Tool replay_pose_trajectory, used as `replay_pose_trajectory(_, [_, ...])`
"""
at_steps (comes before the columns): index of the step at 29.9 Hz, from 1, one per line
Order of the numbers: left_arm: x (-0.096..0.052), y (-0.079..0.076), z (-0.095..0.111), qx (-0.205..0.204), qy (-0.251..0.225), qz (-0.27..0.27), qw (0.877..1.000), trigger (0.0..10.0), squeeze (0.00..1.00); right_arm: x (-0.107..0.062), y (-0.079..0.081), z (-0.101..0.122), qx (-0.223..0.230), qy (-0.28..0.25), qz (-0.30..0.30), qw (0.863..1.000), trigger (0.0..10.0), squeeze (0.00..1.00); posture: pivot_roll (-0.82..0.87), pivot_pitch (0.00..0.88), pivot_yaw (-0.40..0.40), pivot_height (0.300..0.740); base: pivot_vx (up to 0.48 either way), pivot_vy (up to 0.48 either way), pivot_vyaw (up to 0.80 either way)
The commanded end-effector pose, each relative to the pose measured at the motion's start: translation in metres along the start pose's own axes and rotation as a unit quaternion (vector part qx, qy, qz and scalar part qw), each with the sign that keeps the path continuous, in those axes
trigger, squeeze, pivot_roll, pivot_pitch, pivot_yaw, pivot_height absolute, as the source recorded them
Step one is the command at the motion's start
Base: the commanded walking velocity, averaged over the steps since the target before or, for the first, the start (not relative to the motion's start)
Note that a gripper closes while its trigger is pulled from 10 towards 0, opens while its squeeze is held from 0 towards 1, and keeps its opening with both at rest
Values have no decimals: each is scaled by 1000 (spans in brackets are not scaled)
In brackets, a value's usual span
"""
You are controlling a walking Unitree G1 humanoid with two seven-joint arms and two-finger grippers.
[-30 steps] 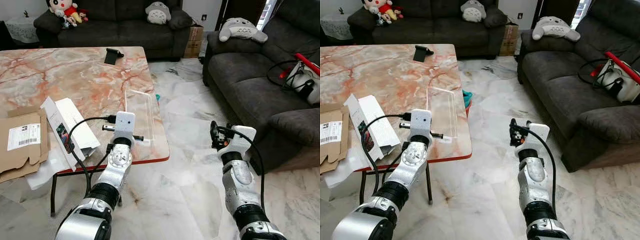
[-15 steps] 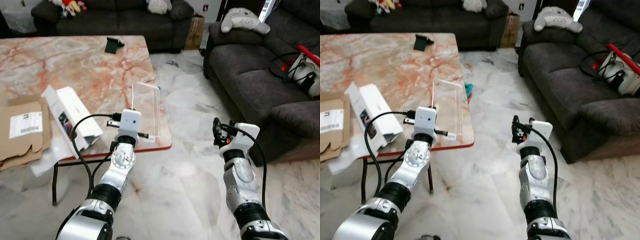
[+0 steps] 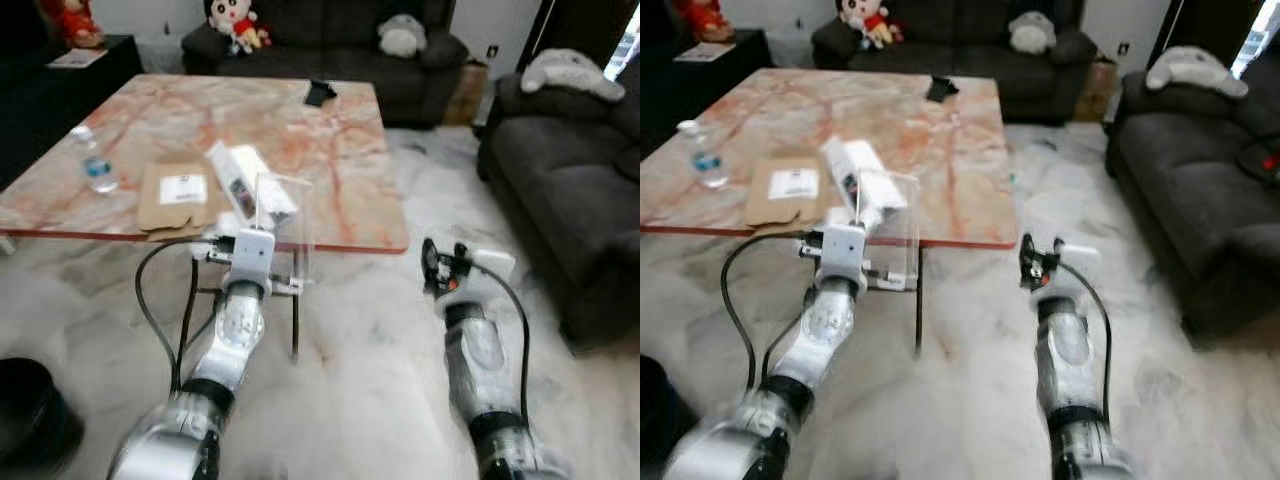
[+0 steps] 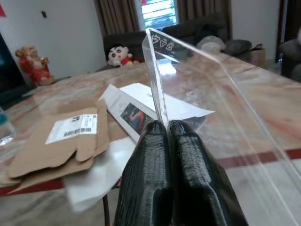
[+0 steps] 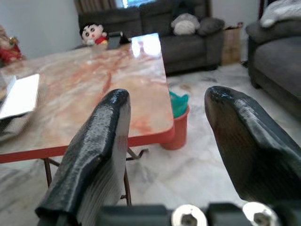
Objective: Picking trash to rubbish bin
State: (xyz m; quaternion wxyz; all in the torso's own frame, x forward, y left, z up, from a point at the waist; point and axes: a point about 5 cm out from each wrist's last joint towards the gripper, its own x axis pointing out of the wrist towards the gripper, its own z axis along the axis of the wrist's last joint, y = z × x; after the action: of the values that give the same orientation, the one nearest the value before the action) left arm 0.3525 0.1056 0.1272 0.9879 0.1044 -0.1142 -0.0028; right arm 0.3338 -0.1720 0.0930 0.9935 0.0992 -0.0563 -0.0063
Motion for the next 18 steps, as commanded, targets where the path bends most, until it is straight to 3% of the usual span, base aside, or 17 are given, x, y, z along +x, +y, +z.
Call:
replay_pose_trajectory(1, [3, -4, 7, 2, -14, -7, 1000, 10000, 0, 0, -6, 2, -1, -4, -8, 1000, 10000, 0, 57, 0, -58, 740, -300, 0, 0])
replay_pose_trajectory(11, [1, 0, 4, 7, -8, -4, 1000, 10000, 0, -3, -13, 0, -6, 4, -15, 1000, 10000, 0, 59, 0, -61, 740, -299, 0, 0])
replay_pose_trajectory(14, [-1, 1, -8, 17, 30, -8, 999, 10000, 0, -6, -21, -5, -16, 23, -26, 999, 10000, 0, 59, 0, -61, 740, -89, 0, 0])
replay_pose_trajectory(18, [-15, 2, -40, 6, 120, -36, 992, 10000, 0, -16, -38, -23, -32, 80, -43, 995, 10000, 0, 59, 0, -61, 740, 0, 0, 0])
